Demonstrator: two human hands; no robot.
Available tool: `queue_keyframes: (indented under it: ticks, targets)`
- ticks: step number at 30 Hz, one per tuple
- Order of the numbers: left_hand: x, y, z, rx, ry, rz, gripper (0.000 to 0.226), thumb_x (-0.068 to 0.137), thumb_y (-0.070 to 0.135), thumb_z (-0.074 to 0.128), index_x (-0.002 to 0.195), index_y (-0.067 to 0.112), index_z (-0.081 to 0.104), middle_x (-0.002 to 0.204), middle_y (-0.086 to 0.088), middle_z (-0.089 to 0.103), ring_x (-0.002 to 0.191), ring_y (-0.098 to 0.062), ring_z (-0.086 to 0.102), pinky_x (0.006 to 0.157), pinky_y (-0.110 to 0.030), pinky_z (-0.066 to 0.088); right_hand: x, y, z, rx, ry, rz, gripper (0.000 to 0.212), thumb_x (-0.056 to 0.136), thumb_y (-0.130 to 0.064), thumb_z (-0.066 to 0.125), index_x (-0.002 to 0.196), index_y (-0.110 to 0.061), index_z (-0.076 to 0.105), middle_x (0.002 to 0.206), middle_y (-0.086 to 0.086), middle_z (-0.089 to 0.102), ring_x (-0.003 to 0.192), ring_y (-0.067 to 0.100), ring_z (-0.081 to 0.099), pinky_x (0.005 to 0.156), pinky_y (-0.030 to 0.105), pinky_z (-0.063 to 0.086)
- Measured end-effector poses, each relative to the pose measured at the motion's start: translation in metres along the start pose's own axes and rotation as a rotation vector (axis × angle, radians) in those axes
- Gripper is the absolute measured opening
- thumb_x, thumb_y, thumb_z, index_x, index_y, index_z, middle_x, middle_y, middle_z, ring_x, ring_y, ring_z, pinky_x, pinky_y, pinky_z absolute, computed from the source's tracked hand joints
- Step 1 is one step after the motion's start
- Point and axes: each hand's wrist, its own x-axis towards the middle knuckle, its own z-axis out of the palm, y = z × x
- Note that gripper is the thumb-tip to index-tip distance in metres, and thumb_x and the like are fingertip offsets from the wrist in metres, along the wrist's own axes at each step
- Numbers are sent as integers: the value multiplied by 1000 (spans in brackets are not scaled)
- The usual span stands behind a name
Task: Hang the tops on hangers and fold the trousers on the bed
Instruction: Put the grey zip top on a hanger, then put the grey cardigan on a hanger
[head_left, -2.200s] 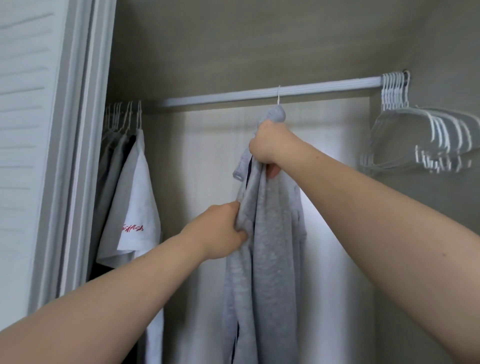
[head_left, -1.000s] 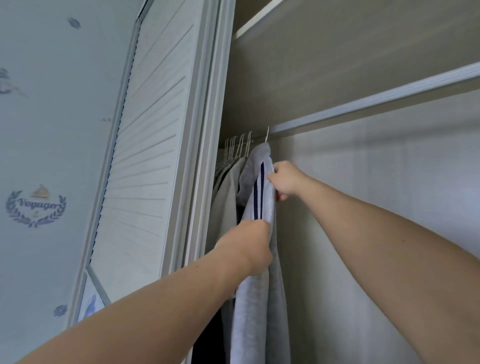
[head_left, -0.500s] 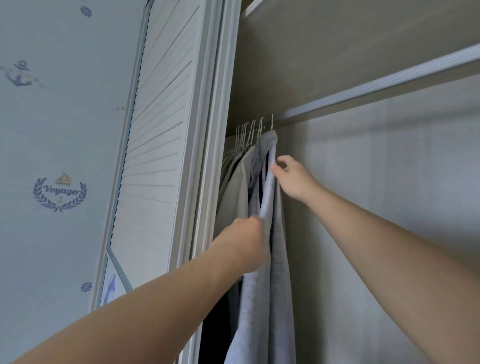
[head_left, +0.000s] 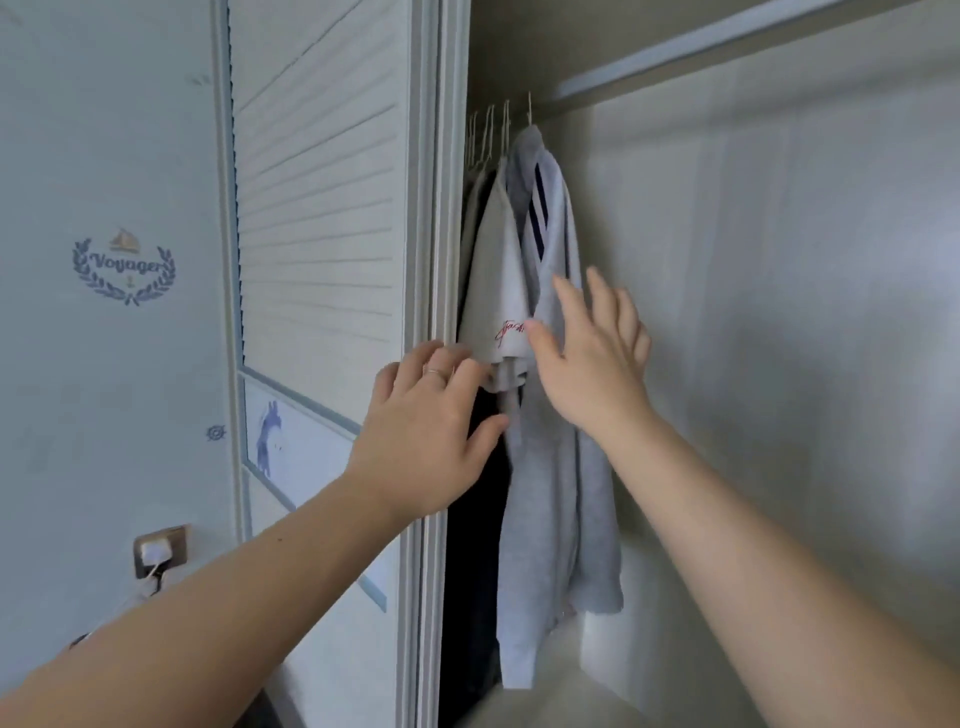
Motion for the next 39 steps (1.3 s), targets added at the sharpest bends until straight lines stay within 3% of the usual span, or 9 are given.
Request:
queue_keyframes:
  ticks: [7,16,23,28,32,36,39]
  targets:
    - [-148,-21,-27,-33,-103,-62,69,100,68,22,159,32,25,169,-2,13,156,-33,6,122,-60,14,-137,-44,-4,-54,-180,-6,66,100,-62,27,158,-42,3,168,-9,-14,154,25,-15,122,53,-3]
    - [-318,-25,-83,-27,-331,-216,77,95,78,12,161,39,6,170,5,-5,156,-26,-14,122,-62,1,-290,-77,-16,-10,-436,-62,69,98,-63,26,159,-41,4,168,-10,-12,154,25,-14,122,57,-2]
    - [-452,10,-135,-80,-432,-535,83,89,84,10,160,42,5,169,14,-9,155,-17,-18,123,-56,-6,-407,-100,-29,117,-630,-157,72,94,-66,26,158,-35,17,169,-4,6,154,30,3,117,61,13]
    - [-531,48,-177,-76,-477,-753,82,88,83,14,160,44,2,168,16,-12,152,-12,-24,122,-52,-13,-489,-126,-44,189,-837,-261,69,98,-63,29,159,-37,10,169,-6,1,155,27,-3,118,61,15]
    - [-596,67,-214,-38,-479,-997,83,86,84,15,159,45,7,168,16,-7,153,-11,-21,123,-51,-11,-545,-164,-56,280,-998,-376,68,99,-64,25,159,-39,4,169,-6,-6,154,25,-10,121,57,3]
    - [-664,88,-264,-11,-455,-1254,83,83,83,16,158,49,8,168,19,-4,153,-7,-18,124,-47,-9,-602,-214,-72,362,-1087,-525,71,93,-69,16,157,-40,5,169,-7,-3,154,26,-6,121,54,4]
    - [-714,99,-299,23,-423,-1409,79,87,83,19,158,49,7,168,18,-3,153,-7,-18,124,-46,-9,-640,-257,-86,463,-1219,-579,67,100,-61,31,157,-42,4,168,-12,-6,154,21,-11,122,51,-1]
